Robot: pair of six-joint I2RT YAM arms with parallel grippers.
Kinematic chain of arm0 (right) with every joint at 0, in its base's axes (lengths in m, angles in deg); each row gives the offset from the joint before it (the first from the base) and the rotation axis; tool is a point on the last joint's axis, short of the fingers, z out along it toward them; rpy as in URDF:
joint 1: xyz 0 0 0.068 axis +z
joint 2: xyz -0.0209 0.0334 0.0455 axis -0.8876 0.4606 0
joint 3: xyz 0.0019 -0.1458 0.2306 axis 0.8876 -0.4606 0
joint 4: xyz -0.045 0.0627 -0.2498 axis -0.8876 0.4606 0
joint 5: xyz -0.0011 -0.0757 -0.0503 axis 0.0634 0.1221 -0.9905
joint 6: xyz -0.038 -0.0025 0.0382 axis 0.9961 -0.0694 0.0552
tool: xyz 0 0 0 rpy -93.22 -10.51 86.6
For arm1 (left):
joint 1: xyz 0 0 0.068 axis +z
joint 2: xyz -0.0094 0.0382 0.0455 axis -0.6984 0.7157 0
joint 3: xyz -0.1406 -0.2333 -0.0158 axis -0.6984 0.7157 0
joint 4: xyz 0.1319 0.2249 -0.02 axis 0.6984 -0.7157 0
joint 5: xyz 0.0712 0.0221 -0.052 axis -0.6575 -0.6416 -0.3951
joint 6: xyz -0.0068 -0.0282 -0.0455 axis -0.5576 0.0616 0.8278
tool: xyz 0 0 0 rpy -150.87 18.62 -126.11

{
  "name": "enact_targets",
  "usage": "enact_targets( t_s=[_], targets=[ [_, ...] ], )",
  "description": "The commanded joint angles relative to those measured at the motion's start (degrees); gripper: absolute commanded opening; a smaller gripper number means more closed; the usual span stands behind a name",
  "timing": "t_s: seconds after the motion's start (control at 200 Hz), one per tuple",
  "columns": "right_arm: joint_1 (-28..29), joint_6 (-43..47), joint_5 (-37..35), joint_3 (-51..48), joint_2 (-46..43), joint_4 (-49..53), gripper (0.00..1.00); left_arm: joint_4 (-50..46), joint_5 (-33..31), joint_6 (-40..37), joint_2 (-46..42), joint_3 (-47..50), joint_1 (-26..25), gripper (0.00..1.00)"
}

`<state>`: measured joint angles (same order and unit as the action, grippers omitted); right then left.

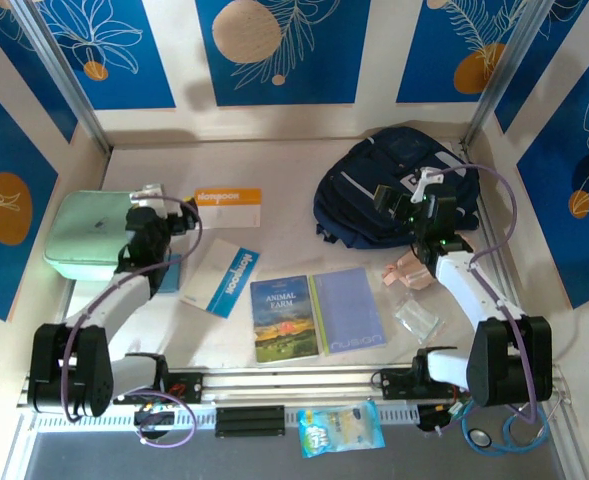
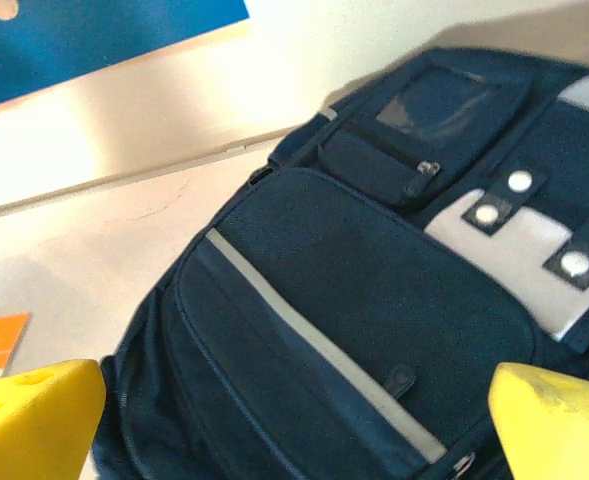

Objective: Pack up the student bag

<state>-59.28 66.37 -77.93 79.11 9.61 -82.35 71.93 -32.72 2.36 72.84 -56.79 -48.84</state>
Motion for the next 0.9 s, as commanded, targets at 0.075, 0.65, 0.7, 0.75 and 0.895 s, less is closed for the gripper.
enact_targets(
  t_s=[0.075,0.65,0.7,0.75,0.895],
  targets=[
    [-3.29,-13.92,8.36,4.12,5.06,16.71,0.99,-13.52,12.93,19.49,1.66,-6.52,-2.3,1.0],
    [-8.28,-17.44,12.47,4.07,9.17,17.65,1.0,-12.04,16.21,44.96,34.98,-29.26,-30.22,0.92],
    [-8.38,-17.19,12.63,4.0,9.08,17.78,0.99,-14.39,16.02,45.44,37.73,-33.0,-31.59,0.9],
    [-8.39,-17.1,12.87,3.98,9.0,17.91,0.99,-17.18,15.99,46.01,40.48,-36.58,-32.72,0.87],
    [-8.39,-17.08,13.22,3.26,8.99,17.52,0.99,-20.95,14.47,48.0,47.12,-43.95,-35.5,0.77]
  ],
)
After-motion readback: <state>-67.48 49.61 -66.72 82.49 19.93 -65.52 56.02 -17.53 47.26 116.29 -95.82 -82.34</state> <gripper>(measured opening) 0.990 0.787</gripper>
